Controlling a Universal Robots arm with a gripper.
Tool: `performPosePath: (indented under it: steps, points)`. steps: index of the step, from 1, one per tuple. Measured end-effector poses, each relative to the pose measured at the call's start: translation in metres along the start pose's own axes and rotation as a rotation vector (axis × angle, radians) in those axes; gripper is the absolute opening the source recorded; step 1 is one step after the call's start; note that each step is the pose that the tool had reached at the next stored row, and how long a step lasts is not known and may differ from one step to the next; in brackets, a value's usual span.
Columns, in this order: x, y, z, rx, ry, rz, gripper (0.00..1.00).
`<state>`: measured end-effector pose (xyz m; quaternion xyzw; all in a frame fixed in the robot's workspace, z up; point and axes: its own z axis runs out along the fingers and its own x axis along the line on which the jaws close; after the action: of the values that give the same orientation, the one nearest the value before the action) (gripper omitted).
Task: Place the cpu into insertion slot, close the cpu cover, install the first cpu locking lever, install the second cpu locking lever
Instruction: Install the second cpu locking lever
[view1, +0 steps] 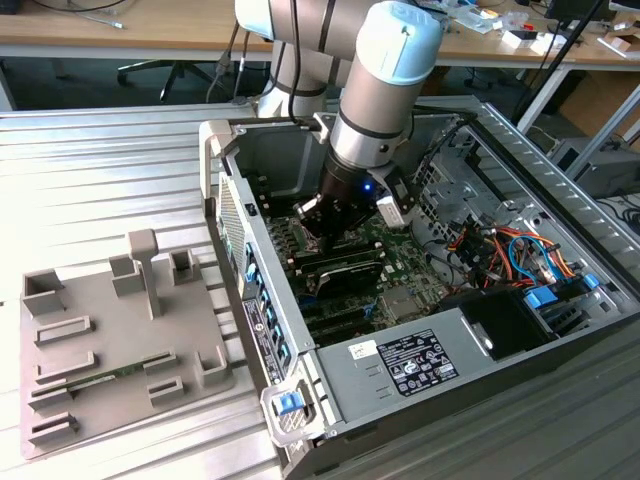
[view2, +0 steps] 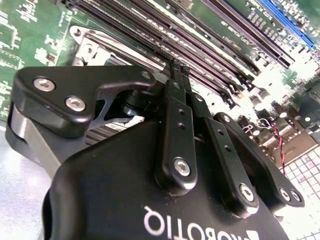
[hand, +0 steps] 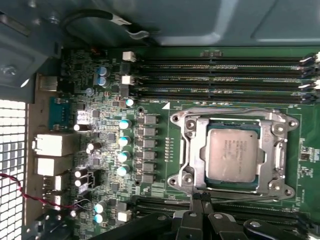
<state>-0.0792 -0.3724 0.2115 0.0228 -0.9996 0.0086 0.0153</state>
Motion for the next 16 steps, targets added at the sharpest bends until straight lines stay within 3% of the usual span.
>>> performPosePath:
  steps: [10, 16]
  points:
    - [0.0102, 0.0011, 0.0004, 0.0002, 0.0001, -0.002, 0.11]
    - [0.0118, 0.0048, 0.0009, 0.0012, -0.0005, -0.034, 0.11]
